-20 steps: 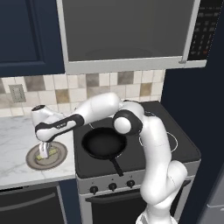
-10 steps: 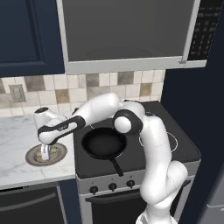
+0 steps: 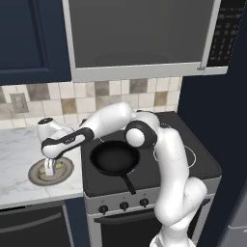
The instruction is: Pick up the butter stick and place it in the pan. Then turn on the burner for the pan.
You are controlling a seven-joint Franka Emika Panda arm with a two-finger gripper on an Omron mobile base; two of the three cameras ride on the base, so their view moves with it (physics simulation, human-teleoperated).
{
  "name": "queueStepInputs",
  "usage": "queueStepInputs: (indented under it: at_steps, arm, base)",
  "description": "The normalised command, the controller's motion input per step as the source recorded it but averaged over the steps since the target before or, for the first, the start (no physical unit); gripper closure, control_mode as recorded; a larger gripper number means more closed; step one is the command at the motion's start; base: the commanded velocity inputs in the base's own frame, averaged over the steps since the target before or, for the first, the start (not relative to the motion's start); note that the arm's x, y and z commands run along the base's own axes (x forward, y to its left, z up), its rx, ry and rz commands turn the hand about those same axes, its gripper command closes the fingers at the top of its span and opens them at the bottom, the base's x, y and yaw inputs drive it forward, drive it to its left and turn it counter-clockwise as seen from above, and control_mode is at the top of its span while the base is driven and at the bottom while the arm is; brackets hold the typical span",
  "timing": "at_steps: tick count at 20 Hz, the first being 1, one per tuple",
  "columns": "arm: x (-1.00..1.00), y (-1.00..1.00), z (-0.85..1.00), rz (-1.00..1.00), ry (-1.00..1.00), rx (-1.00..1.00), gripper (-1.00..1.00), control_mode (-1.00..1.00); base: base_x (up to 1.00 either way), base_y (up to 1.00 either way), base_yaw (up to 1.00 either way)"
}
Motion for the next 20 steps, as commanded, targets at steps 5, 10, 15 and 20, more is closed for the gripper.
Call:
queueStepInputs:
  at_steps: [5,10,15,20]
  arm:
    - [0.00,0.00,0.00,0.00,0.00,0.00,1.00,-1.00]
    - [0.00,0.00,0.00,0.00,0.00,0.00,1.00,-1.00]
    - [-0.05,-0.02,0.03,0.00,0.00,0.00,1.00,-1.00]
    - [-0.34,-0.36,0.33,-0.05,0.00,0.00,1.00,-1.00]
  base:
    - [0.00,0.00,0.00]
    - [0.00,0.00,0.00]
    - [0.00,0.00,0.00]
    - [0.00,0.00,0.00]
